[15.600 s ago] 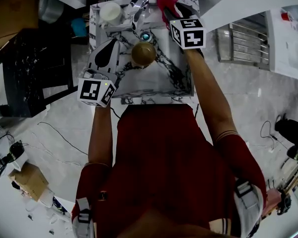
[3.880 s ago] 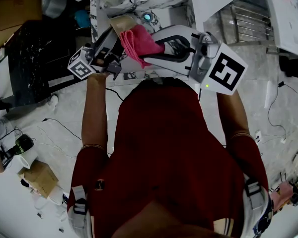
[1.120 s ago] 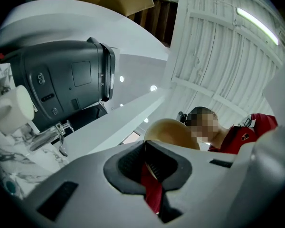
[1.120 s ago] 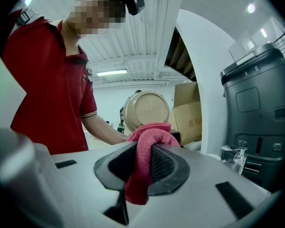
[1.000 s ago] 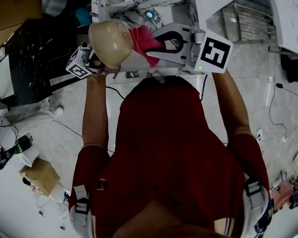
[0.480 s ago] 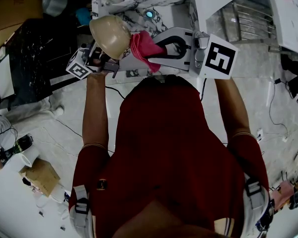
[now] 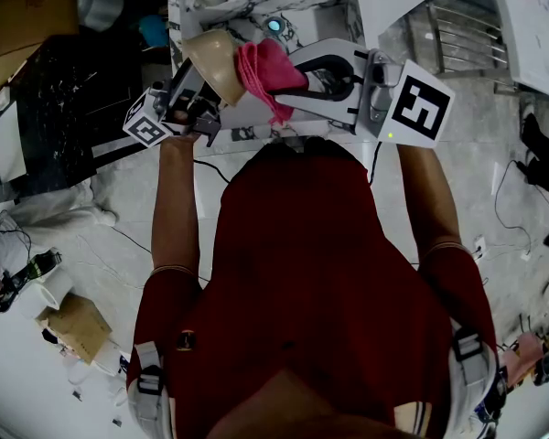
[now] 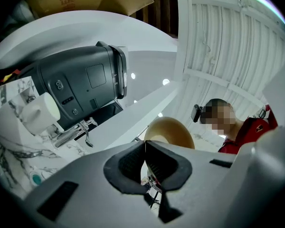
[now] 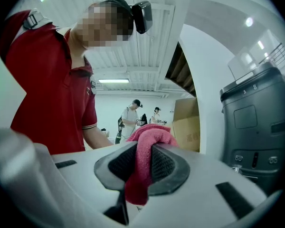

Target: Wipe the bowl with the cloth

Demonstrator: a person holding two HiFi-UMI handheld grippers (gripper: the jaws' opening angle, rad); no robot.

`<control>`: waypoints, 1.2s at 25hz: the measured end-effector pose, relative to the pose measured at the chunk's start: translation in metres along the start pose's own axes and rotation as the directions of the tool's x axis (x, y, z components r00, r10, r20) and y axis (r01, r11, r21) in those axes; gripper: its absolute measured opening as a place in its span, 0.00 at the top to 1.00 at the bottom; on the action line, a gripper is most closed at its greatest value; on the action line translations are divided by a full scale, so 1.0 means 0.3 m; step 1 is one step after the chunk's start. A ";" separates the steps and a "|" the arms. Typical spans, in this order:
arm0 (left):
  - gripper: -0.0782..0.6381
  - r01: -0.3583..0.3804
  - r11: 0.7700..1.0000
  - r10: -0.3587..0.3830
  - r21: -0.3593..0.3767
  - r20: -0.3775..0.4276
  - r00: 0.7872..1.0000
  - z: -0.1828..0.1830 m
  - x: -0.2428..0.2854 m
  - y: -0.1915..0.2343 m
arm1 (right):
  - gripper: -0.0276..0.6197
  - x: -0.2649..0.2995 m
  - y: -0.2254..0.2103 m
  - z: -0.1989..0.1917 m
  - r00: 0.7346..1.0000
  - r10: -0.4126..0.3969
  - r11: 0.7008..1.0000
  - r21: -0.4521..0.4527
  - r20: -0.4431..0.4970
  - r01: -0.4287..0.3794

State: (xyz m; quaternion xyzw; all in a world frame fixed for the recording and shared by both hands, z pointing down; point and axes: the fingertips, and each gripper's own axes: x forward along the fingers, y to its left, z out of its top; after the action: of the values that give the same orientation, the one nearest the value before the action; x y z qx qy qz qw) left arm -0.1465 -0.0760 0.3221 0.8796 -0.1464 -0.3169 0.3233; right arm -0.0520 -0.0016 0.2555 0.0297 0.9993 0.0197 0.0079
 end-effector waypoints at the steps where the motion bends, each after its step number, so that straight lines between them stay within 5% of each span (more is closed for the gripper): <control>1: 0.87 0.006 1.000 -0.006 -0.003 -0.004 1.000 -0.002 0.000 -0.002 | 0.87 0.000 -0.005 0.004 1.000 -0.005 1.000 -0.002 0.005 0.005; 21: 0.87 0.099 0.994 -0.102 -0.033 -0.106 0.989 -0.072 0.045 -0.032 | 0.87 -0.028 -0.144 0.070 0.980 -0.140 0.990 0.043 0.144 0.135; 30: 0.87 0.173 0.983 -0.178 -0.056 -0.091 0.980 -0.082 0.080 -0.070 | 0.87 -0.023 -0.189 0.026 0.976 -0.188 0.981 0.063 0.111 0.182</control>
State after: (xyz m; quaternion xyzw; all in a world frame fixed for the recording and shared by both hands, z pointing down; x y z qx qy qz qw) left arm -0.1112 -0.0597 0.3118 0.8953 -0.0448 -0.3049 0.3216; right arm -0.0483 -0.0582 0.2456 -0.0622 0.9958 -0.0090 0.0671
